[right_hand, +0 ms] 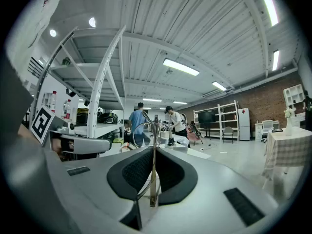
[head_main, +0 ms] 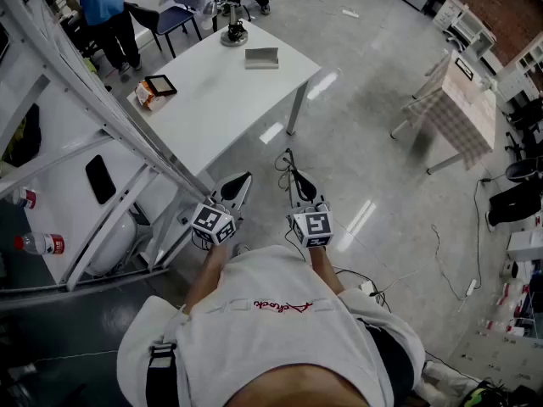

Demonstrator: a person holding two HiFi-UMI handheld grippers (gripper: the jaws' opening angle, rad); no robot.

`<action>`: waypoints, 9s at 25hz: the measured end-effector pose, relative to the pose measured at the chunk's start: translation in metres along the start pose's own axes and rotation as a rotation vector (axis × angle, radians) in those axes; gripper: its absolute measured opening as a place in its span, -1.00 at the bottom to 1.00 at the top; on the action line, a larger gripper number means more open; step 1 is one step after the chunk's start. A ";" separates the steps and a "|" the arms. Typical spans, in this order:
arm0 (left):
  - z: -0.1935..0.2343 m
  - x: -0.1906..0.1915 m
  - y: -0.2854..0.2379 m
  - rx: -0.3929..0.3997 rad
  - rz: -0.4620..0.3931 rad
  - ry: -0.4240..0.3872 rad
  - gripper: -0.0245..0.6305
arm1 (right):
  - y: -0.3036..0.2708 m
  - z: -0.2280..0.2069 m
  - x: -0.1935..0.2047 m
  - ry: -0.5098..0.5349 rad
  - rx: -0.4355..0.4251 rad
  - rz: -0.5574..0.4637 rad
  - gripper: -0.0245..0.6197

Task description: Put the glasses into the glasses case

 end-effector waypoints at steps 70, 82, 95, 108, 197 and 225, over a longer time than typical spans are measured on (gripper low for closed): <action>0.035 -0.008 -0.160 0.025 -0.023 0.030 -0.90 | -0.092 -0.117 0.020 -0.025 -0.090 0.040 -0.90; 0.145 -0.049 -0.200 -0.010 -0.028 0.047 -0.90 | -0.217 -0.127 -0.009 -0.020 -0.126 0.066 -0.90; 0.246 -0.069 -0.246 -0.011 -0.010 0.078 -0.90 | -0.331 -0.141 -0.020 -0.018 -0.126 0.104 -0.90; 0.283 -0.055 -0.260 -0.014 0.020 0.140 -0.90 | -0.372 -0.142 -0.006 -0.023 -0.132 0.172 -0.90; 0.355 -0.019 -0.288 -0.263 0.134 0.352 -0.90 | -0.630 -0.198 0.139 0.916 -0.623 0.635 -0.87; 0.308 -0.037 -0.274 -0.106 0.106 0.229 -0.90 | -0.538 -0.182 0.094 0.889 -0.407 0.523 -0.91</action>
Point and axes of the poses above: the fingertips, and each gripper's own axes: y backward along the fingers, z to its left, x out of its underside, the point moved 3 cm from there along y, backward along the fingers, and after that the axes turned 6 degrees about z, right-handed, at the moved point
